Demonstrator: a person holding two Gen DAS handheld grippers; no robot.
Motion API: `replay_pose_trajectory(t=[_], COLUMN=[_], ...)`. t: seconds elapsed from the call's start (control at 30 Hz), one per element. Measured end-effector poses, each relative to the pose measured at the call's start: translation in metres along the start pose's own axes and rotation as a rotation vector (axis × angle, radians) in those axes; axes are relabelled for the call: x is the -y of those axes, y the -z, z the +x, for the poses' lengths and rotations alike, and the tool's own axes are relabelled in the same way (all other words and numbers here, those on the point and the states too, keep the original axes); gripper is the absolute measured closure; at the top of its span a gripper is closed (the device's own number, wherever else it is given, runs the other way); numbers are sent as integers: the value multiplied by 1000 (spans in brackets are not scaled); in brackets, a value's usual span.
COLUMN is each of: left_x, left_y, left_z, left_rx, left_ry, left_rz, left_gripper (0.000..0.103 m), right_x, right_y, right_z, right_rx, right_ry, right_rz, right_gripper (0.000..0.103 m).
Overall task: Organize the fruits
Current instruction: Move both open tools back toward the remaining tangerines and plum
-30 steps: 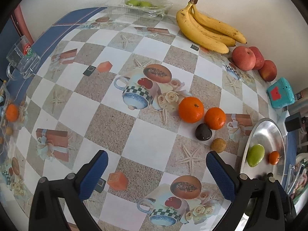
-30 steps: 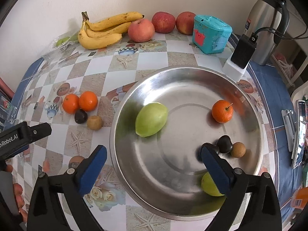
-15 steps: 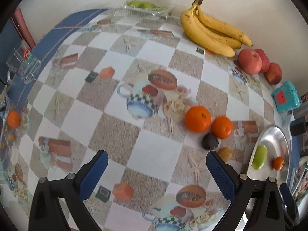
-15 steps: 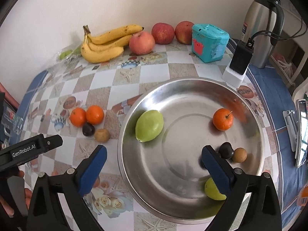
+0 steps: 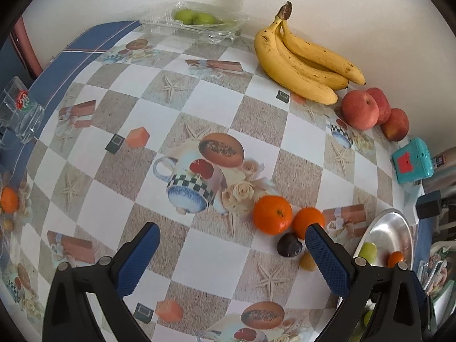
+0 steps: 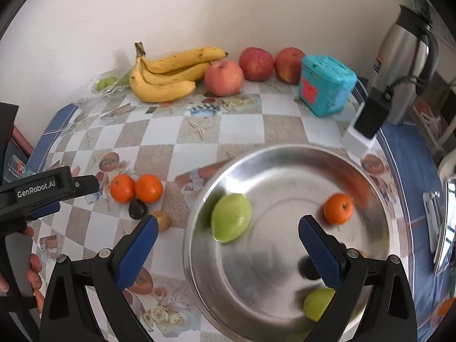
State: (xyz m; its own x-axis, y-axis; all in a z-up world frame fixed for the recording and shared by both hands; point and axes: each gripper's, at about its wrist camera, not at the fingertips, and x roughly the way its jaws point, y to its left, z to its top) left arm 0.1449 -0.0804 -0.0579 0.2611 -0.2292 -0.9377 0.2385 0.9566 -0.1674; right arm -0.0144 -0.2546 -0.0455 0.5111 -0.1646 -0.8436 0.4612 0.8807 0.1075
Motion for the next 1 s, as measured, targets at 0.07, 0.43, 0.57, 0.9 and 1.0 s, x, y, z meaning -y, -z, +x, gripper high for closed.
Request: replay_pose_trajectory(t=[0.07,0.43,0.57,0.9,1.0], left_x=[-2,-15,-16,-14,-14], left_y=[-5,-13,-12,-1,1], left_z=[2,10,12,7,7], left_rx=[-5,-12,-17,-23,-29], left_ry=[3,25,25,20,33], left_rz=[-3,-24,-21,-11,-13], left_gripper=[0,0,0,0,0], right_x=[-3,-23,-35,-42,-46], right_y=[-4,-25,-24,-13,-10], right_z=[2,13,19,25,25], right_rx=[2,9,0,-21,-18], right_ry=[-4,-67,-86,-109,-115], right_rz=[-4,3,-22,-37,-55], right_gripper=[4,4,4,4,5])
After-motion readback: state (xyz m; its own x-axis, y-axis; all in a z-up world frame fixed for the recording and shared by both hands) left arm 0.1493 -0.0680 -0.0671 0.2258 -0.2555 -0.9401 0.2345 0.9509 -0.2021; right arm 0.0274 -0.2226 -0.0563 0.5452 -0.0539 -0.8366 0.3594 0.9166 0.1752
